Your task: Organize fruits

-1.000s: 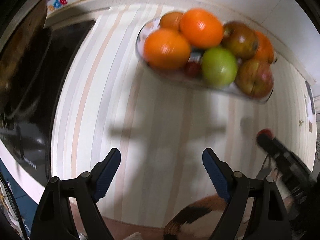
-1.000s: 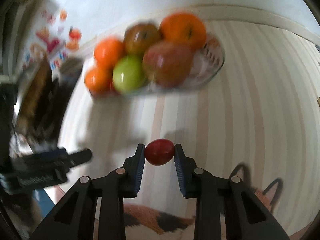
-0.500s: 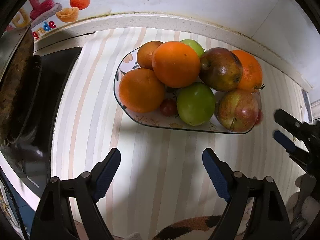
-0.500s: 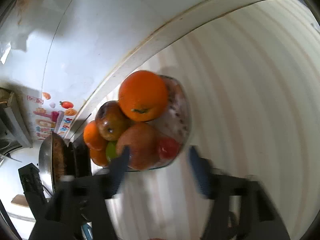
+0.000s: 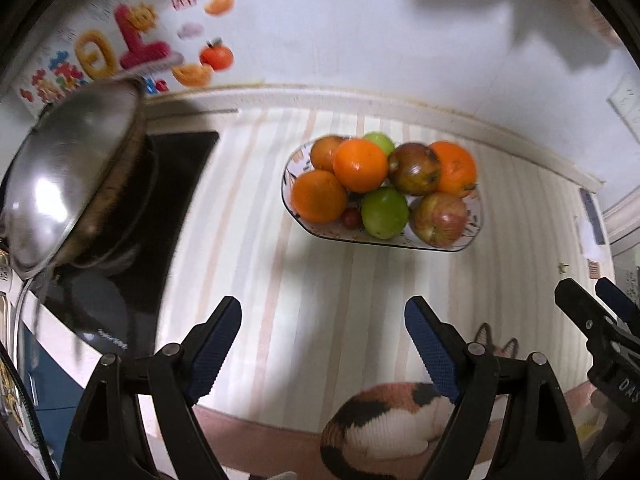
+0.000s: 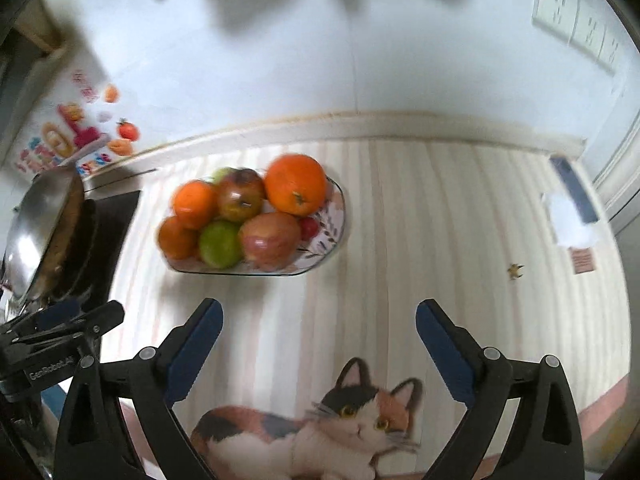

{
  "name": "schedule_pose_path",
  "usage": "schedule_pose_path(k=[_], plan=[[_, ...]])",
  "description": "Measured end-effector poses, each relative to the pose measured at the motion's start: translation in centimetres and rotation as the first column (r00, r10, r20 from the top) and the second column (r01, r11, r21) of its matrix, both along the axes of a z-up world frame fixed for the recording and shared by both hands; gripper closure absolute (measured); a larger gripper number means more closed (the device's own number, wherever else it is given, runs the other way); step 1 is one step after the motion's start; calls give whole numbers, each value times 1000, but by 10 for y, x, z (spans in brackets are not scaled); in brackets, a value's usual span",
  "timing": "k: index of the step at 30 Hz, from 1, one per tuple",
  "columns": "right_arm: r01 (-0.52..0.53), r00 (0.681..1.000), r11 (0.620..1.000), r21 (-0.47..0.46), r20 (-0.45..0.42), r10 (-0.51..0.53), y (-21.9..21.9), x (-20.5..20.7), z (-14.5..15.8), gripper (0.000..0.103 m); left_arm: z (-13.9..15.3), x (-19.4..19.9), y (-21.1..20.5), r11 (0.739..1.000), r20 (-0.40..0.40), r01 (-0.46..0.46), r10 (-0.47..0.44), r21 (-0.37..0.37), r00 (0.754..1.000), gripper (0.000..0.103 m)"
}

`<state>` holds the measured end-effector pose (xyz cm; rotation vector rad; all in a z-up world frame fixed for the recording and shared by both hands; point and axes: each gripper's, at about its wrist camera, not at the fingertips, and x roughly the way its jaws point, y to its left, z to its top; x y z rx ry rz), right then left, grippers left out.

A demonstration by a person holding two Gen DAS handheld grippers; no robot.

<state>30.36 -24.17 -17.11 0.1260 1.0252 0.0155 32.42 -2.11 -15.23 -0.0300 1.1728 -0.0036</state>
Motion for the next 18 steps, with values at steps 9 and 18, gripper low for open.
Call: schedule_pose_path(k=[9,18], plan=[[50,993,999,-15,110,-48,30,-91,78,3,63,-78,24,999,123,39,-37,-15,992,19],[102,971,994,-33,219,-92,59,-206,146,3,125,-164,35,993,241,114,-111,3,964,19]])
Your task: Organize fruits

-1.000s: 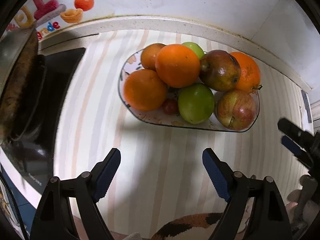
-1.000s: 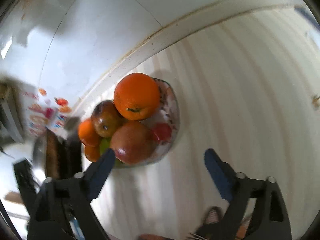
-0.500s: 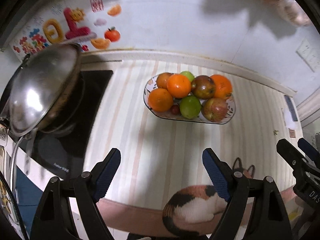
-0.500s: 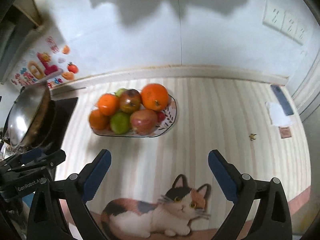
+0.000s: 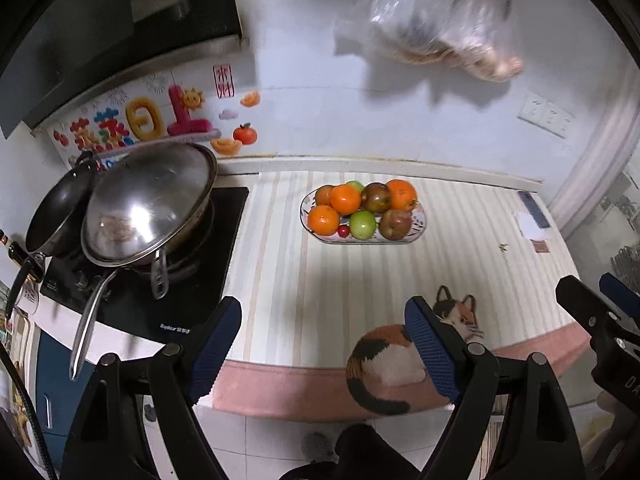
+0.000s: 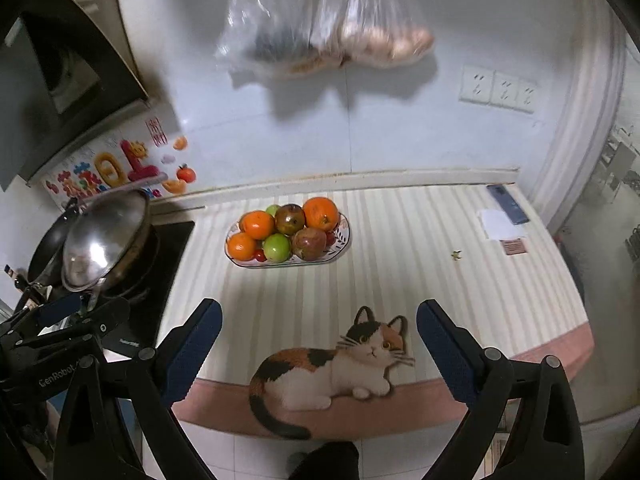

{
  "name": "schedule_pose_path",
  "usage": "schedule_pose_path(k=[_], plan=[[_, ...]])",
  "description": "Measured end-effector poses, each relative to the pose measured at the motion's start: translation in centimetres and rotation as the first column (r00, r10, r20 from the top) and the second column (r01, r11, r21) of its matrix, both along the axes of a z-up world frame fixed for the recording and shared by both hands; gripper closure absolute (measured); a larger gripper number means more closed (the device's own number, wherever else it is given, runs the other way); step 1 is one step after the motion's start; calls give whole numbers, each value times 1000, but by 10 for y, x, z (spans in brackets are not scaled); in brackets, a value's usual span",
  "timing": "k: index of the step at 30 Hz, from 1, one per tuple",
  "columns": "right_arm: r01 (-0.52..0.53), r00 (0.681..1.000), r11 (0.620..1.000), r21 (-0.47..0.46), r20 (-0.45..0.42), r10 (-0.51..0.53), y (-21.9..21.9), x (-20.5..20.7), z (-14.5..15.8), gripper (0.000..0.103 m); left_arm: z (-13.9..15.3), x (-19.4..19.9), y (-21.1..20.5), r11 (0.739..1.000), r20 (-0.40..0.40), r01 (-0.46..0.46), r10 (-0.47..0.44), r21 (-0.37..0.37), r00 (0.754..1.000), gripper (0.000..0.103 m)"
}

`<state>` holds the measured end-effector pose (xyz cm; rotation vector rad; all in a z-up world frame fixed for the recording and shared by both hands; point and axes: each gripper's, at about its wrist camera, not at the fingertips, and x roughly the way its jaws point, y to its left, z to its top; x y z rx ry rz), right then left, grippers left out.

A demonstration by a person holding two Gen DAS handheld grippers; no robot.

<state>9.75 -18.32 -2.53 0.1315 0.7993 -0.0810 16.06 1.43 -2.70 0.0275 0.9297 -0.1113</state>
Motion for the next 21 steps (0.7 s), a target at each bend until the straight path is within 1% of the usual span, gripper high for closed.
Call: schedule_pose_path(k=[2,5,9,12,15,21], plan=[[2,1000,1000,-11,18,-1,5,-20,12,3,8,-15,1,1000,13,7,-7,-1,1000,19],[-2,999,1000,-23,39,3,12,-48,26,2,21,-36,3,1000,58,1,-1,6,998,19],[-14,999,1000,-15,52,14,15,-71,34,2,32,-57,7,1000,79,1,0,-7,997,19],[-20,998,999,-26,65,21,16,-80,38,2,36,-65,7,1000,92,-5,5,-3,996,19],[-28,997,999,-14,65,29,15,-87,41,2,40,-73,7,1000,99,-6,7,-8,995,19],[-38,997,999,0,64,37,12,-92,43,2,40,-77,5,1000,94,-11,12,-18,995,19]])
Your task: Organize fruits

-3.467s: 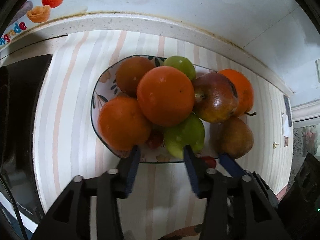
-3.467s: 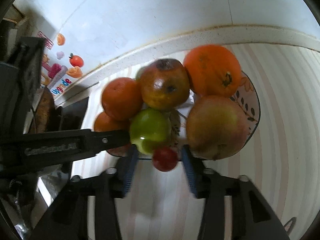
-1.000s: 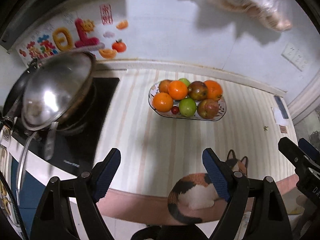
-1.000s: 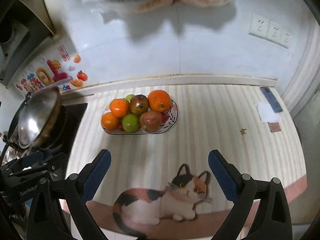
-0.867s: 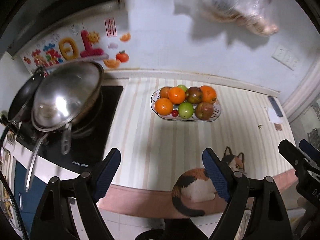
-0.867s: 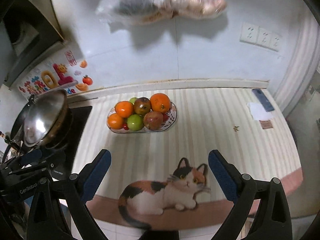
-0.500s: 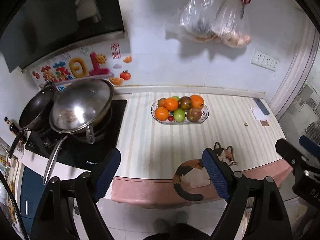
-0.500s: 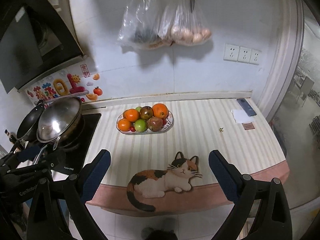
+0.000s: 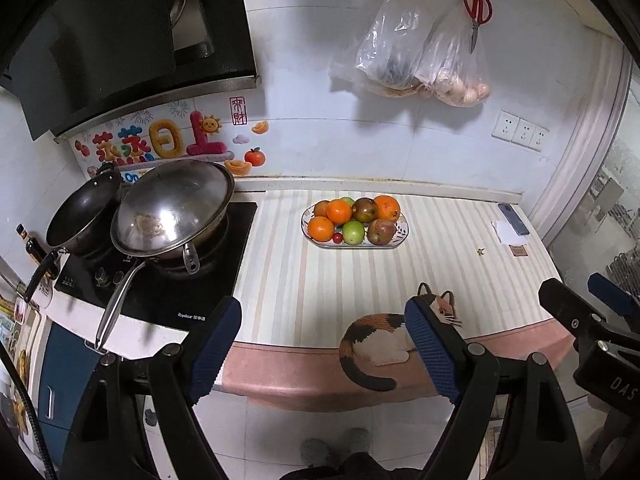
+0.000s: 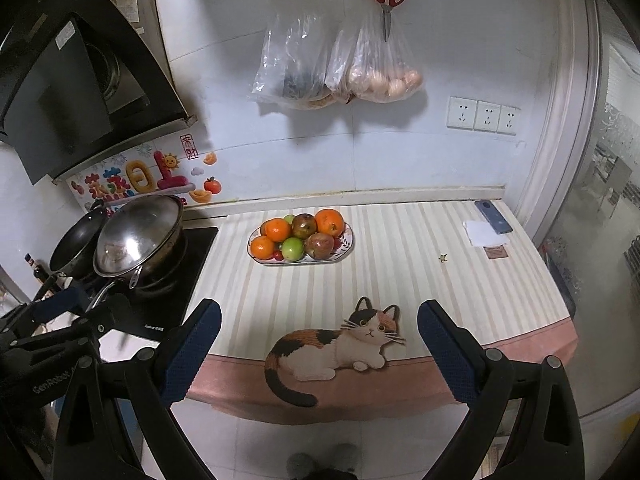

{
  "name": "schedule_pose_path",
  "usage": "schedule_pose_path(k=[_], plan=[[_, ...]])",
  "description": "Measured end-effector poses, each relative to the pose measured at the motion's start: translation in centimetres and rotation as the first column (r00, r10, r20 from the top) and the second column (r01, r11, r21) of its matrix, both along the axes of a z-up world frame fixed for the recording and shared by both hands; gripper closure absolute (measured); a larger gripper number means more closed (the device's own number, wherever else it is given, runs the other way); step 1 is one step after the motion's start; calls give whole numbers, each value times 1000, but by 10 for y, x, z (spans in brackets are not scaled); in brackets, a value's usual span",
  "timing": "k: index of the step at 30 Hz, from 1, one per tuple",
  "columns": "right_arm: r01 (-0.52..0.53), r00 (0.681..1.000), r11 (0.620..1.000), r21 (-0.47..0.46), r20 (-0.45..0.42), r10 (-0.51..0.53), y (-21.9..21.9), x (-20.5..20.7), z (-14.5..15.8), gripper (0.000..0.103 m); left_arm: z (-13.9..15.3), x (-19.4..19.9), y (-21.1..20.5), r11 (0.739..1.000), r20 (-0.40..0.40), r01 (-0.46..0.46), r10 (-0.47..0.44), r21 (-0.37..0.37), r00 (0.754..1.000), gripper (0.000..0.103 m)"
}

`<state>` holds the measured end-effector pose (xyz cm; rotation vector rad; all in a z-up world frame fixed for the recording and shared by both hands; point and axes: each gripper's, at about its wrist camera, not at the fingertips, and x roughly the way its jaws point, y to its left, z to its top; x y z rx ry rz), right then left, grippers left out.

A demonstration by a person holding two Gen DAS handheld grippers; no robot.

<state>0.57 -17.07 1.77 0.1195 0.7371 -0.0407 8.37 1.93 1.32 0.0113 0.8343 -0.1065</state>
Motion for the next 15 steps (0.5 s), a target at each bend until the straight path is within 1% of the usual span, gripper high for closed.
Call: schedule_pose_path(k=[5,10,11,12,13,15], plan=[[-8,1000,1000,16,-10,8,-7,7,-3,2,1,3,-4,1000,8,-3,3,-2,1000,19],[-17,1000,1000,21,-7,17,-12,25,-7,2,-4,17,-8,1000,17,-12,11,8,1000,18],[-13,1000,1000,17,-7,13,-14,30,-9,2,-7,21,-9,1000,12,-13,12,12,1000,11],[-12,1000,1000,14,-6,12,-15,35,-11,2,-10,27,-9,1000,11,-19,18,13,1000,6],[-12,1000,1000,14,-7,12,-16,40,-12,2,-11,31,-10,1000,14,-24,24,15,1000,3],[-7,1000,1000,8,-10,7,-20,54,-17,2,-16,43,-11,999,12,-33,33,22,999,3]])
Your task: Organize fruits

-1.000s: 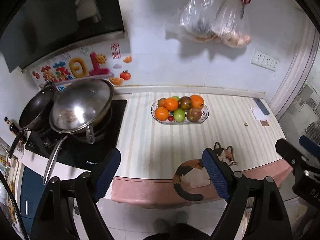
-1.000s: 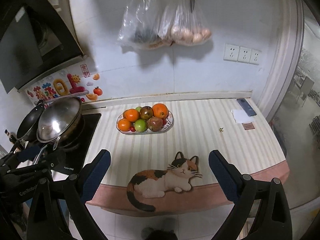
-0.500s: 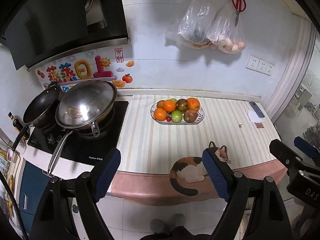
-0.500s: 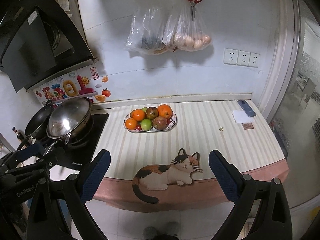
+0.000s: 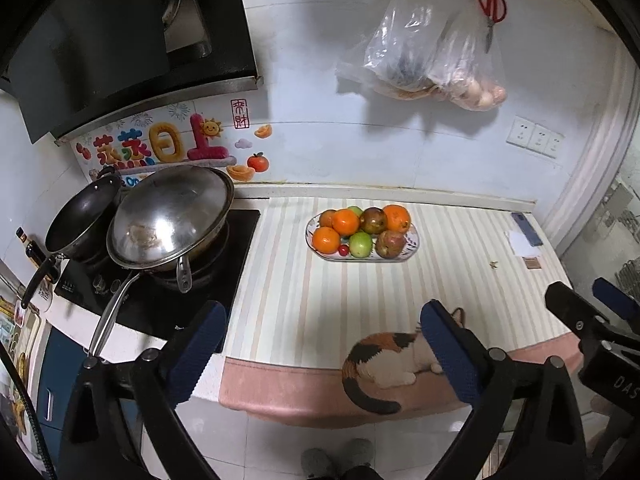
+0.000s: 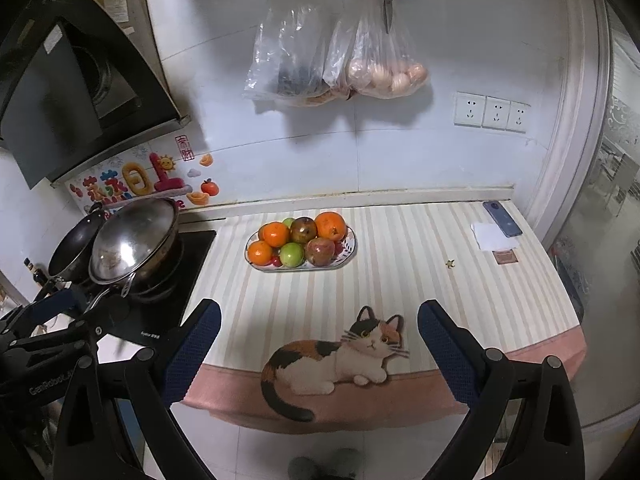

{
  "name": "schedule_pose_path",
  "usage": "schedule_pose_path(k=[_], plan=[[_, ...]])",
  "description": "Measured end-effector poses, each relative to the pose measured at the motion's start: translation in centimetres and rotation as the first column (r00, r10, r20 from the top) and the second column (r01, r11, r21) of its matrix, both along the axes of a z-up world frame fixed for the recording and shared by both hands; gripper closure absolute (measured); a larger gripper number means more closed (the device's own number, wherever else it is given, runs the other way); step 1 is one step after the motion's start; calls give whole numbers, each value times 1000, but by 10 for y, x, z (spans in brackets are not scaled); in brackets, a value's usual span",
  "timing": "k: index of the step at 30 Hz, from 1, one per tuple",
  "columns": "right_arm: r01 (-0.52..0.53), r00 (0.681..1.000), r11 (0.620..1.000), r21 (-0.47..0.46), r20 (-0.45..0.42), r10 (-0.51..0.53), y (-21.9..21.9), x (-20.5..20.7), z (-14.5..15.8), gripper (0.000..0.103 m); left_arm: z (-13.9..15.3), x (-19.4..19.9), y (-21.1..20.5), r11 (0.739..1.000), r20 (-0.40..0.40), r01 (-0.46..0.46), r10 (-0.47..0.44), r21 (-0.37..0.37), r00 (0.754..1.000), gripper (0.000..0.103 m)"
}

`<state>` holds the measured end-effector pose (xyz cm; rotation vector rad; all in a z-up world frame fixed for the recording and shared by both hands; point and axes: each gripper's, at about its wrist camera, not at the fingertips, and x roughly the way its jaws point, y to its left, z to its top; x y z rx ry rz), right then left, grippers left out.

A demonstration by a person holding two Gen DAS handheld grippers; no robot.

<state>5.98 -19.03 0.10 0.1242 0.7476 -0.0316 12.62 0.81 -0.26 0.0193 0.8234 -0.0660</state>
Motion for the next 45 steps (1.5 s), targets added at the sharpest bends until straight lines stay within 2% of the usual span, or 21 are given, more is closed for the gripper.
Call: schedule_pose_path(k=[12,20,29,45], plan=[[-1,998,1000,-24,-56,-1,-5,76,-42,2,-32,60,-6,999,-47,-33,35,35,998,1],[-2,997,999,-35,-74,0,-1,104,-52,2,-43,85,-10,999,-81,-32,36,40,996,1],[-2,995,1000,-30,-95,-1,1,117,-59,2,-46,93,-8,999,-93,-31,34,33,995,1],[-7,994,1000,-27,-105,4,5,115,-61,2,-44,86,-6,999,-81,-26,29,39,996,1]])
